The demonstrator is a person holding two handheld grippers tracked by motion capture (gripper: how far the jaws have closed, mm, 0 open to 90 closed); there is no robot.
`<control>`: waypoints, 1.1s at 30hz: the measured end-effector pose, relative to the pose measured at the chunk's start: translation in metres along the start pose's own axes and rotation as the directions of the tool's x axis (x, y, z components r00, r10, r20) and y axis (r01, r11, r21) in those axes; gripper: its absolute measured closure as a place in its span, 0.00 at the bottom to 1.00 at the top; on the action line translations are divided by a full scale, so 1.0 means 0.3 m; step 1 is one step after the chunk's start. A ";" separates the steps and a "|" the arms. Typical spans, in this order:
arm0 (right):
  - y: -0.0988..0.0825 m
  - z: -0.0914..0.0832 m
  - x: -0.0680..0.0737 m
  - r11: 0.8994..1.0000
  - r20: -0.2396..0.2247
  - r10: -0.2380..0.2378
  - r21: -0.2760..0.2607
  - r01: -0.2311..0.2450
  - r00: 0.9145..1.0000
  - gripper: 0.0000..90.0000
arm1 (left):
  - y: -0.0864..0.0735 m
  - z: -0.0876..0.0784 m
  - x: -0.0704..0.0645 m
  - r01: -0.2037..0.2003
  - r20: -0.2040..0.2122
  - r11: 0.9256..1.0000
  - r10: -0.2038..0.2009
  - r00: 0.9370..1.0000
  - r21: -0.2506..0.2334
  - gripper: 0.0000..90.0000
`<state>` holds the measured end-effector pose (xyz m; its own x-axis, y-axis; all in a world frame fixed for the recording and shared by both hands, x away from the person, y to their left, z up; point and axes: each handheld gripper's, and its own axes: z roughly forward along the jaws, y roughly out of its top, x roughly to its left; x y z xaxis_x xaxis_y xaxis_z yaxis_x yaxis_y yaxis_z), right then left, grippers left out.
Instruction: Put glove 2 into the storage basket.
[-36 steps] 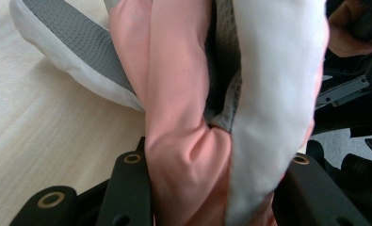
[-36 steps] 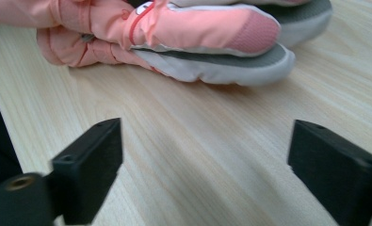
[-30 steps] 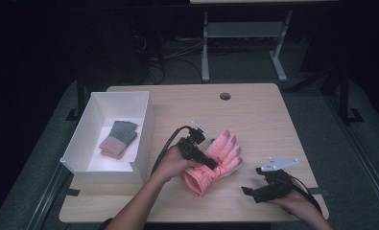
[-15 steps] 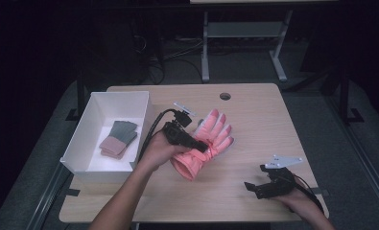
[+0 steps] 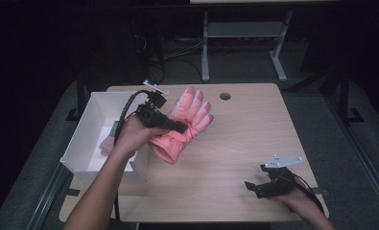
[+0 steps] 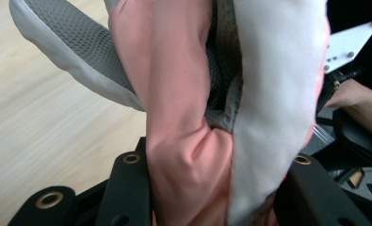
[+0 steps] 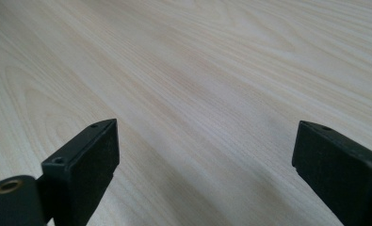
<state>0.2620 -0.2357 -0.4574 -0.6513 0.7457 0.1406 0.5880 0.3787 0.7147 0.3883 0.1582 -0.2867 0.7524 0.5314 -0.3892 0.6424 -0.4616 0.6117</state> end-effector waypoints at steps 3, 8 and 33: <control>0.000 -0.001 0.000 1.000 0.003 -0.004 -0.002 0.004 1.000 0.08 | -0.011 -0.054 0.027 0.020 -0.030 1.000 -0.021 0.999 -0.024 0.67; 0.001 -0.001 0.003 1.000 0.000 -0.005 -0.005 0.005 1.000 0.08 | -0.032 -0.133 0.071 0.048 -0.074 0.997 -0.052 0.996 -0.054 0.67; -0.002 0.006 0.001 1.000 0.003 -0.007 0.008 0.007 1.000 0.08 | -0.237 -0.379 0.355 0.263 -0.235 0.946 -0.304 0.923 -0.191 0.66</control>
<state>0.2622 -0.2346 -0.4589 -0.6539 0.7447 0.1340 0.5872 0.3878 0.7105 0.4061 0.3284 -0.2935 0.4651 0.7979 -0.3834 0.7775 -0.1611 0.6079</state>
